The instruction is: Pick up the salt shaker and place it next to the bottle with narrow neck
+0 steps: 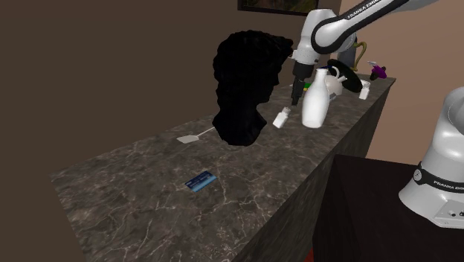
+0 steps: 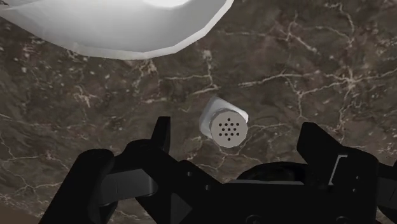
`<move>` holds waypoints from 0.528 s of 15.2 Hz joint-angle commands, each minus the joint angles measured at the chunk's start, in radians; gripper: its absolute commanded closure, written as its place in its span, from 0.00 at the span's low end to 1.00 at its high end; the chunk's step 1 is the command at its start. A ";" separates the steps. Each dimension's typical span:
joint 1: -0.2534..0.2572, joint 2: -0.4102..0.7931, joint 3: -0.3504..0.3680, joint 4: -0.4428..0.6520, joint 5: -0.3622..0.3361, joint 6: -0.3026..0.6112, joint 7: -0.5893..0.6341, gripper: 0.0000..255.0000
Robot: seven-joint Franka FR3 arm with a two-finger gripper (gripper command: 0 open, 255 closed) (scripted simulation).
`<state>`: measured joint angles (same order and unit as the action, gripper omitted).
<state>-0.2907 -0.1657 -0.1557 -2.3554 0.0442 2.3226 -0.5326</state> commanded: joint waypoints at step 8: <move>-0.004 -0.021 -0.003 0.015 -0.006 -0.038 -0.001 0.00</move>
